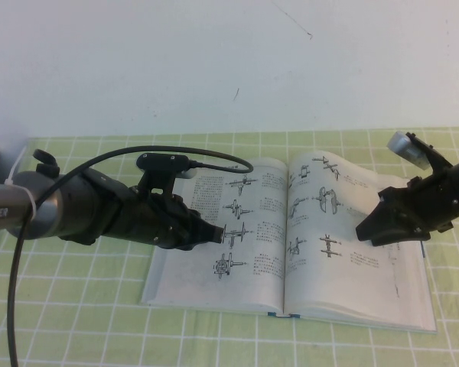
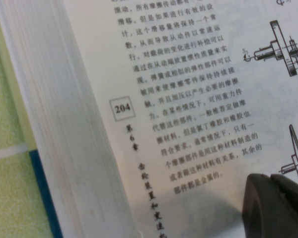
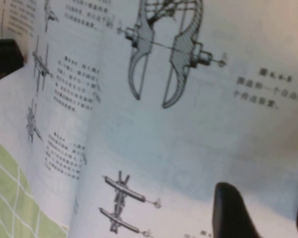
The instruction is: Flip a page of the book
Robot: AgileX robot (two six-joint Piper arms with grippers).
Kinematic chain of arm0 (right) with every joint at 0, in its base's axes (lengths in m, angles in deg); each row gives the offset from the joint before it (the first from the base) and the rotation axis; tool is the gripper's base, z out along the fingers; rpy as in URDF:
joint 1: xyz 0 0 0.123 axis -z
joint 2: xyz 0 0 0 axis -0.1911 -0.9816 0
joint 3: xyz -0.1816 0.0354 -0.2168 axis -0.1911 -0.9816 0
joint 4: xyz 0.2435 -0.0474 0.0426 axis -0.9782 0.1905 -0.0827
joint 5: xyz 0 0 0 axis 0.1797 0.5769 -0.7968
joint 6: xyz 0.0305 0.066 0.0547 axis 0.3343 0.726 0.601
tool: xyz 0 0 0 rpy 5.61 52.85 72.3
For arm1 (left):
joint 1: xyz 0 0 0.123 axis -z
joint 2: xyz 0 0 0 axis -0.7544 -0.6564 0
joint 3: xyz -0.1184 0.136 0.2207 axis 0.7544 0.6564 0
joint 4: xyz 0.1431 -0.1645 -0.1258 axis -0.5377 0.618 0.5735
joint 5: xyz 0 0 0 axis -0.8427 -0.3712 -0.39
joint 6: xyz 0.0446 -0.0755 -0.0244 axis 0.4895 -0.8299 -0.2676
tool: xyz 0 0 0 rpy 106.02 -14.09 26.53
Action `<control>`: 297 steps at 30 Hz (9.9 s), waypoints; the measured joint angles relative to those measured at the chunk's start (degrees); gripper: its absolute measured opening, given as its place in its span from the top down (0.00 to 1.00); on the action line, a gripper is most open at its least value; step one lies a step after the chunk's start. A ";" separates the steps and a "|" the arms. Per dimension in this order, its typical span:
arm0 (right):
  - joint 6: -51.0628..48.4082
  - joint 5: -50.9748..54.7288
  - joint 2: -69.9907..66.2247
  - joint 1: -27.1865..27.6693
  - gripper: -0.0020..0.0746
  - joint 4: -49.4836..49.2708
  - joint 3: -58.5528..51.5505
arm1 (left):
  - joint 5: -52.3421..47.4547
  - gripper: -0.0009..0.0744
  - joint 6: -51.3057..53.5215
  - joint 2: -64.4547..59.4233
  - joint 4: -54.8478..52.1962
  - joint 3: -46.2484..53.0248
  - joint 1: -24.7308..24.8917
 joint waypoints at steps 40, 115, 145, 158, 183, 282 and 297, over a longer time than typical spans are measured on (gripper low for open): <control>9.05 8.03 -3.58 -1.06 0.59 10.56 7.15 | 0.00 0.99 -0.04 0.00 0.74 0.00 0.00; 9.43 5.94 -3.07 -1.97 0.59 12.00 7.49 | -6.02 0.99 4.39 -0.34 1.46 -0.03 0.16; -0.40 5.66 -7.66 -5.62 0.59 -3.76 8.09 | -20.70 0.99 6.32 9.95 -4.69 0.09 3.40; -0.76 5.76 -7.86 -5.62 0.59 -4.18 8.09 | -16.45 0.99 6.07 21.21 -29.49 0.64 21.12; -1.55 5.87 -7.89 -5.62 0.59 -4.71 8.09 | -0.44 0.99 -1.15 15.41 -36.65 5.15 25.64; 9.30 -4.25 36.10 -7.49 0.98 45.38 7.43 | -5.06 0.99 -34.98 36.48 -39.55 5.73 3.40; 15.18 -10.23 74.49 -7.49 0.98 52.50 -15.27 | 10.11 0.99 -30.64 64.92 -42.17 21.94 3.27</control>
